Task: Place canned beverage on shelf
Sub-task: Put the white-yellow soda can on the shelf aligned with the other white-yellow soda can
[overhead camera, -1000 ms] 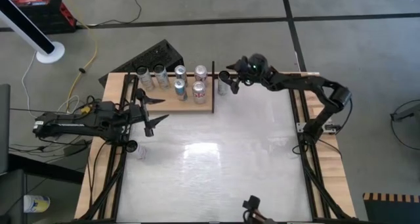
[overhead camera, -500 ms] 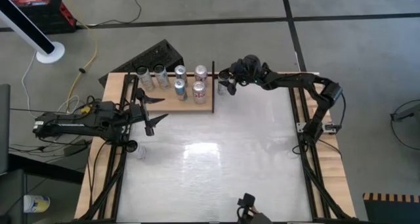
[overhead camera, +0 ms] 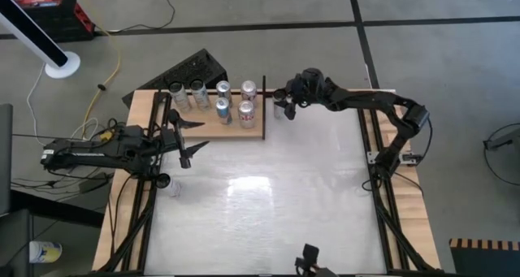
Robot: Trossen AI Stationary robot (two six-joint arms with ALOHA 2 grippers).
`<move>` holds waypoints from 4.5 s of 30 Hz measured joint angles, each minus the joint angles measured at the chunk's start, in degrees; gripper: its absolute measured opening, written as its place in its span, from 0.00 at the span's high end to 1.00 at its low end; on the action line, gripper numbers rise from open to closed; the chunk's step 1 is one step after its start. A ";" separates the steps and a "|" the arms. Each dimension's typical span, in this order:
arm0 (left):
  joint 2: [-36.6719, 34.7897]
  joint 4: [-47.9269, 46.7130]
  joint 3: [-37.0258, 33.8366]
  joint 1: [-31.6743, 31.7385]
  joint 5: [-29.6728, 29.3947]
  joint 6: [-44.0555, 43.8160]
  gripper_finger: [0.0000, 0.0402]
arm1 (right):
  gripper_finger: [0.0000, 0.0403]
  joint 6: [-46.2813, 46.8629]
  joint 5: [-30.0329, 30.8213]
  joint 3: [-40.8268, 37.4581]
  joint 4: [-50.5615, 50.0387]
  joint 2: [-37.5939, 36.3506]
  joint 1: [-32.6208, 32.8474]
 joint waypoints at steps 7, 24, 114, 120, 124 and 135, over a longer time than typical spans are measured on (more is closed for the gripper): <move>0.03 -0.40 0.00 -0.02 0.72 -1.73 0.32 | 0.30 -2.01 -0.01 -0.09 -17.19 -10.41 3.99; 0.49 -0.84 0.00 -0.02 6.23 -11.61 0.32 | 0.30 4.63 8.70 -10.91 -10.51 -24.85 42.35; 23.23 12.15 2.77 -6.43 24.12 -14.73 0.29 | 0.06 24.17 16.47 1.16 -24.57 -3.74 52.28; 30.34 11.64 6.81 -7.00 22.97 -16.30 0.18 | 0.06 23.85 18.31 1.18 -24.67 -3.80 53.20; 34.58 11.71 9.47 -8.45 20.45 -13.09 0.12 | 0.06 23.85 18.33 0.64 -24.44 -3.80 53.20; 44.65 20.23 12.95 -13.45 23.54 -10.56 0.11 | 0.06 24.13 18.44 -0.20 -24.36 -3.80 53.18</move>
